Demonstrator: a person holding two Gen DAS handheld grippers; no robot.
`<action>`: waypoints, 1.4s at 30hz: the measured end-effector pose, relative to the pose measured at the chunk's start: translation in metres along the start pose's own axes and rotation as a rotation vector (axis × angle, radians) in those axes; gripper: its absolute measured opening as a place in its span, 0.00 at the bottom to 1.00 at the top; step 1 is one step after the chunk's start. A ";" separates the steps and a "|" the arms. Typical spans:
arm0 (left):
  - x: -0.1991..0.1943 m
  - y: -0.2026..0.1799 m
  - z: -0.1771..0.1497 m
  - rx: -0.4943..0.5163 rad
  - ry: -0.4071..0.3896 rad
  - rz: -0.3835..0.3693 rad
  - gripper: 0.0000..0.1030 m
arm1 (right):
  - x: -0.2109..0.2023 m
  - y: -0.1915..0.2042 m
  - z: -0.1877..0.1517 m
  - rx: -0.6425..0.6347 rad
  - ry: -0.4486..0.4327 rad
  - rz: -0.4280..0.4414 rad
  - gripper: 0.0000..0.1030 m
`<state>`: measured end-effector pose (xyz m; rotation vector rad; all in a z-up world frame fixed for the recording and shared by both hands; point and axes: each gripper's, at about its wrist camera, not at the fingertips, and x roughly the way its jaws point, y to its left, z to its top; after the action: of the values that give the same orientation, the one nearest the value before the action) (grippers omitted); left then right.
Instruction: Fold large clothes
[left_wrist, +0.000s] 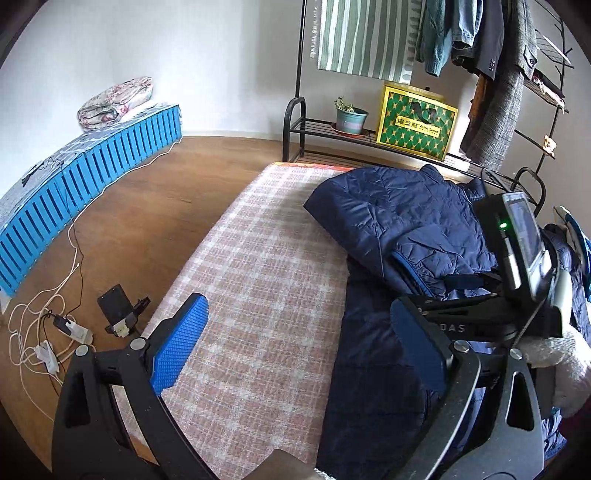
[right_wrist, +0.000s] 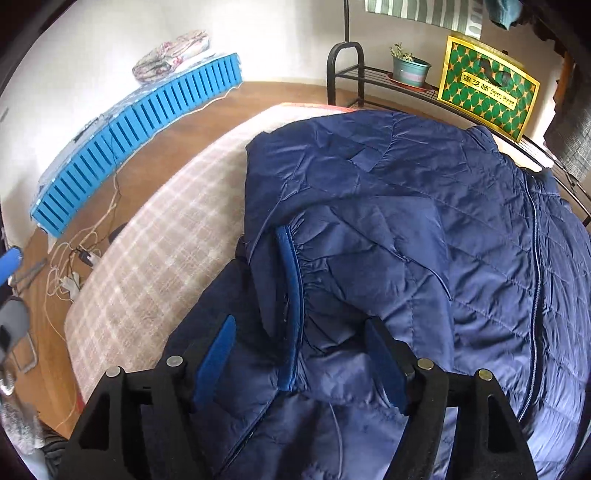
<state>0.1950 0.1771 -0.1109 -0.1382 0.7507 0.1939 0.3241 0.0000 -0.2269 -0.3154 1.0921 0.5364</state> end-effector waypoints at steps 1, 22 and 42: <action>0.001 0.001 0.000 0.000 -0.001 0.003 0.98 | 0.008 0.002 0.001 -0.007 0.019 -0.026 0.75; -0.013 -0.104 0.021 0.141 -0.027 -0.087 0.95 | -0.068 -0.172 -0.029 0.390 -0.177 0.211 0.07; 0.000 -0.152 0.021 0.186 0.020 -0.132 0.95 | -0.101 -0.296 -0.054 0.511 -0.258 0.065 0.03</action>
<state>0.2424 0.0329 -0.0873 -0.0123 0.7729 -0.0030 0.4122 -0.2984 -0.1648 0.2314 0.9513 0.3280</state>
